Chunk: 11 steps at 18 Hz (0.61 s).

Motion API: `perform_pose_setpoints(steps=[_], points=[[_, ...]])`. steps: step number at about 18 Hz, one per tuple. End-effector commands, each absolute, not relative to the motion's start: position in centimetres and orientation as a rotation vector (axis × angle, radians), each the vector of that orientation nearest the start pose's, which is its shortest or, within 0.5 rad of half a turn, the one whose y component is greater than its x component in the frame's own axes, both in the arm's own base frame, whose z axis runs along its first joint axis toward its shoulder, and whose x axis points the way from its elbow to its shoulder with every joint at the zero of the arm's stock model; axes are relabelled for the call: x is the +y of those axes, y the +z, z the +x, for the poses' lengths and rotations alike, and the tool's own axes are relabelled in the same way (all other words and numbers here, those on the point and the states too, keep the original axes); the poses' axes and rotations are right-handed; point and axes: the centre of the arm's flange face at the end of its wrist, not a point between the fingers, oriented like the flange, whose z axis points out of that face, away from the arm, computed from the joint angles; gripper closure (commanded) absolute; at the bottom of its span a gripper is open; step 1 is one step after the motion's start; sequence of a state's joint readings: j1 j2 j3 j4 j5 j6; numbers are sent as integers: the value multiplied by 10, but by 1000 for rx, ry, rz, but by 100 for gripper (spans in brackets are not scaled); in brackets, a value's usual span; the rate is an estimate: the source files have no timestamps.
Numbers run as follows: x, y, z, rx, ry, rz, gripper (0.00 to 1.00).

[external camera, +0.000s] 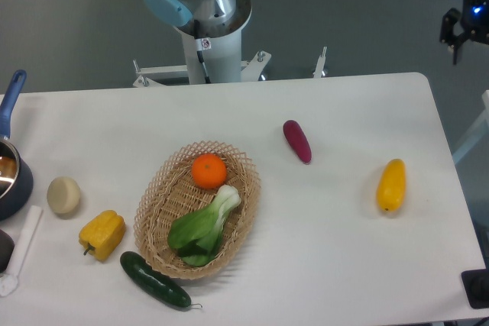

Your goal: Pick up the mango from the table

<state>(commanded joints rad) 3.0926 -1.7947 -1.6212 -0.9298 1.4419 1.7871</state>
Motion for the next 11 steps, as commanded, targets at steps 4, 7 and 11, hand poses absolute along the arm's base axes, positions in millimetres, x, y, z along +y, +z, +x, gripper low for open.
perform_pose_setpoints(steps=[4, 7, 11], points=[[192, 396, -584, 284, 522, -2959, 0], [217, 384, -579, 165, 470, -2951, 0], [232, 351, -570, 73, 362, -2956, 0]])
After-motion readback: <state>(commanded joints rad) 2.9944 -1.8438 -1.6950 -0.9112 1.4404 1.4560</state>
